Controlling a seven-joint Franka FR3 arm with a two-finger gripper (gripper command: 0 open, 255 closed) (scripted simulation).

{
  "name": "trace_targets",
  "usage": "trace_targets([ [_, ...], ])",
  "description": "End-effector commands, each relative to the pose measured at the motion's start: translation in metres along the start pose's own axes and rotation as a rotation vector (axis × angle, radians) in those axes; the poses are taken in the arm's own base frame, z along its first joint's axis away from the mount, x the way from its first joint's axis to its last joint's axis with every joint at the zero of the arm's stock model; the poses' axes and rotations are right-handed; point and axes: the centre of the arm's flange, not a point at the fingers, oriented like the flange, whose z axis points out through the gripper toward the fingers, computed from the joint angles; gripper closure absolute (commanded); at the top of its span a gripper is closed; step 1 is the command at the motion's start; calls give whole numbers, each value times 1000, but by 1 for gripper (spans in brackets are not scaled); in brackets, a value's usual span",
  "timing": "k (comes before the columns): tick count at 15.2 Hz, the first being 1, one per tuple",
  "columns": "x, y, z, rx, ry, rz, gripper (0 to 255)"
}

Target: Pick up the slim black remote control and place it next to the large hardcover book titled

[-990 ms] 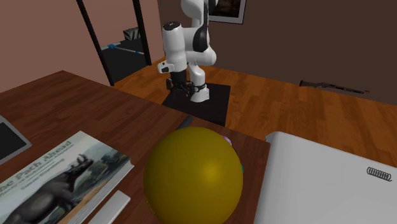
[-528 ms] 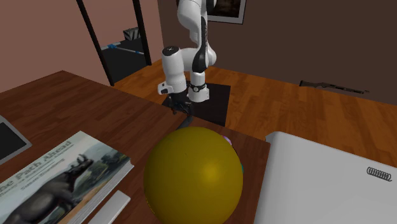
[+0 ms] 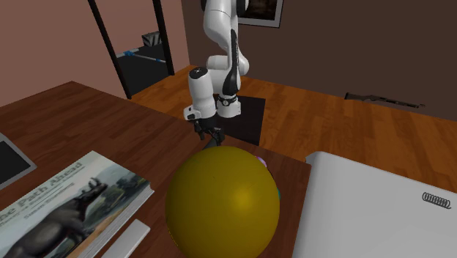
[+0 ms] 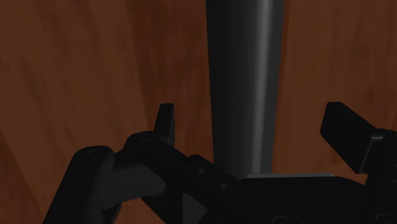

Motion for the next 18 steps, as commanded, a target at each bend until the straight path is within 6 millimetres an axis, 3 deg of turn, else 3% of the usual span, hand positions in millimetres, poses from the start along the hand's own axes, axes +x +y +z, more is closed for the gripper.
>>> trace_targets([
  [1, 0, 0, 4, 0, 1, 0, 0],
  [8, 0, 0, 4, 0, 1, 0, 0],
  [9, 0, 0, 4, 0, 1, 0, 255],
  [18, 0, 0, 4, 0, 1, 0, 255],
])
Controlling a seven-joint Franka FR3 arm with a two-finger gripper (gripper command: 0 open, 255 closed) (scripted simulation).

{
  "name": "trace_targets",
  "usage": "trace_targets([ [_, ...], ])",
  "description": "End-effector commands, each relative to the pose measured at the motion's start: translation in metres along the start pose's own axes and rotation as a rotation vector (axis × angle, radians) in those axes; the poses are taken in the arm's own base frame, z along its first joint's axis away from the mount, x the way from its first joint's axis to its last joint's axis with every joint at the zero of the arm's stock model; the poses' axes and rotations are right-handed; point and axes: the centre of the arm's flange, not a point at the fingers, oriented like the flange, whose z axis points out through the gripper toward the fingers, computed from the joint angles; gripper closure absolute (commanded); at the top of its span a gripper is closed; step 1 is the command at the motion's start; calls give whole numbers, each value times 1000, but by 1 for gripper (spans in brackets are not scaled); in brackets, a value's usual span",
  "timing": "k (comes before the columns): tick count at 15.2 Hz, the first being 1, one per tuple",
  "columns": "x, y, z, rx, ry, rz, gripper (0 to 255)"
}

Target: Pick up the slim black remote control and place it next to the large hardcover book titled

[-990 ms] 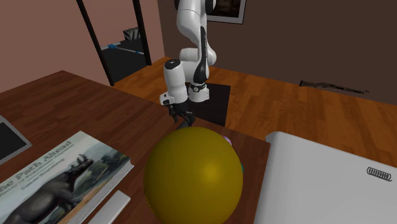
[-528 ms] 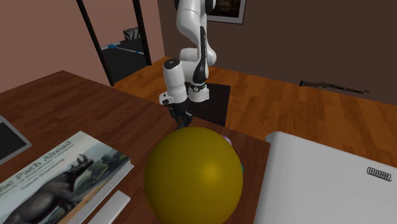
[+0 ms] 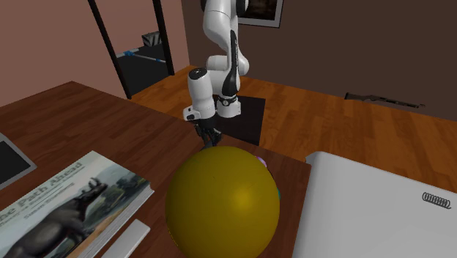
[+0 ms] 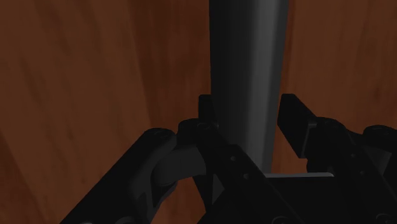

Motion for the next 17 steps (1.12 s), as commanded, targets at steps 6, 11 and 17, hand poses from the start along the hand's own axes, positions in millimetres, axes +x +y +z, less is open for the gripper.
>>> trace_targets([
  [6, -2, -5, -30, -1, -4, -4, 255],
  [11, -2, -7, -56, -1, -4, -4, 255],
  [17, -2, -9, -88, -1, -4, -4, 255],
])
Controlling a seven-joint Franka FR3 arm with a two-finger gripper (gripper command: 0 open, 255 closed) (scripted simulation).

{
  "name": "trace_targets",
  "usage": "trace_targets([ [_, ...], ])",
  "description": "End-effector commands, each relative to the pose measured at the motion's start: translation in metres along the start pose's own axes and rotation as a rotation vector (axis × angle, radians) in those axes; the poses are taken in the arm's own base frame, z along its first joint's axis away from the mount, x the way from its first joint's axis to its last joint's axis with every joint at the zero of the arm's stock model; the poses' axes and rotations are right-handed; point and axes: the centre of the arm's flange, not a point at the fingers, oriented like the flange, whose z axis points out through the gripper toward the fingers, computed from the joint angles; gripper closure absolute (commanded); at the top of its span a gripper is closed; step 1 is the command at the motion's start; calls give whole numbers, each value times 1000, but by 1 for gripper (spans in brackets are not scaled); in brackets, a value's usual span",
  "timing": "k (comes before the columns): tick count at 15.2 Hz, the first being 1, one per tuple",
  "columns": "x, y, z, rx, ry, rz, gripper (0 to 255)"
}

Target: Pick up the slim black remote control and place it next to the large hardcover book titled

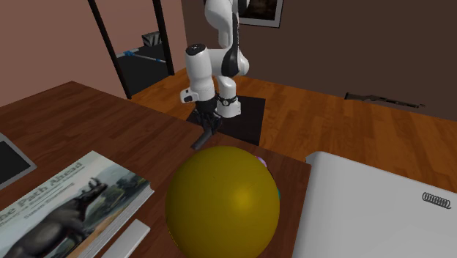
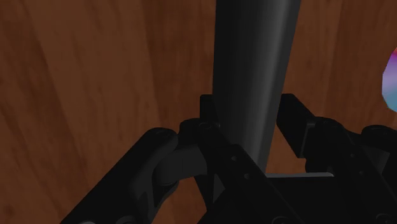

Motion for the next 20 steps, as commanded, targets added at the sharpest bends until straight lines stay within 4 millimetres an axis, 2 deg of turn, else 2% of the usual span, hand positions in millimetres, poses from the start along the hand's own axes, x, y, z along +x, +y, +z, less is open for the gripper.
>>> trace_targets([
  [1, -1, -1, -11, 0, 0, 0, 255],
  [8, -1, -4, -48, 0, 0, 0, 255],
  [20, 102, 116, -58, 0, 0, 0, 255],
])
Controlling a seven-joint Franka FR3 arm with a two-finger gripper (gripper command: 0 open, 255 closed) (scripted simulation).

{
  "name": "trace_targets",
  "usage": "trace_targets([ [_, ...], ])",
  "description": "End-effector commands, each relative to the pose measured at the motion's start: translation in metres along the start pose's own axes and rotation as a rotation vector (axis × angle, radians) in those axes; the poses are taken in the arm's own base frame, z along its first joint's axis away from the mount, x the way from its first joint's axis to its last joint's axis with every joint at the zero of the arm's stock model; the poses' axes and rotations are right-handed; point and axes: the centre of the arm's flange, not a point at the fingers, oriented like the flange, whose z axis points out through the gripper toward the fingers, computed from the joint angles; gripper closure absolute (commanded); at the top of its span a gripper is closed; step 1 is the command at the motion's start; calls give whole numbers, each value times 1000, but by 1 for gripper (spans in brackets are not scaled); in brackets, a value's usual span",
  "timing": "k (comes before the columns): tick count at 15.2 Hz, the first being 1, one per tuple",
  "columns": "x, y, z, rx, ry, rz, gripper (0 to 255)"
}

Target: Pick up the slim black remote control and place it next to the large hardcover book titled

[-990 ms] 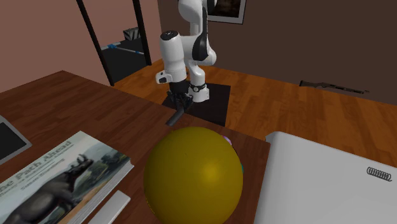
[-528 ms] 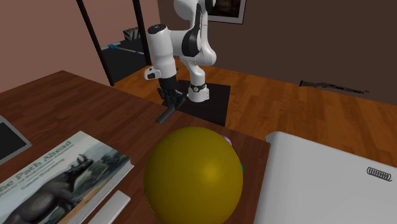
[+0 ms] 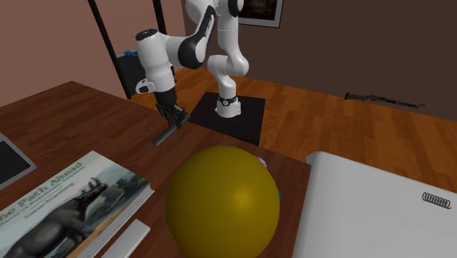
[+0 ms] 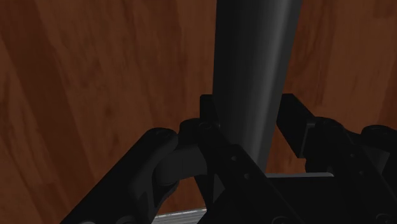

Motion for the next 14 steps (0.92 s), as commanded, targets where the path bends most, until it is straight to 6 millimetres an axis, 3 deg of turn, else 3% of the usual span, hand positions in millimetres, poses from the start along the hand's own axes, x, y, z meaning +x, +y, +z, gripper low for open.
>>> trace_targets([
  [1, 20, 22, -1, -1, 0, -1, 255],
  [11, 106, 121, -10, -1, 0, -1, 255],
  [14, 111, 127, 0, -1, 0, -1, 255],
])
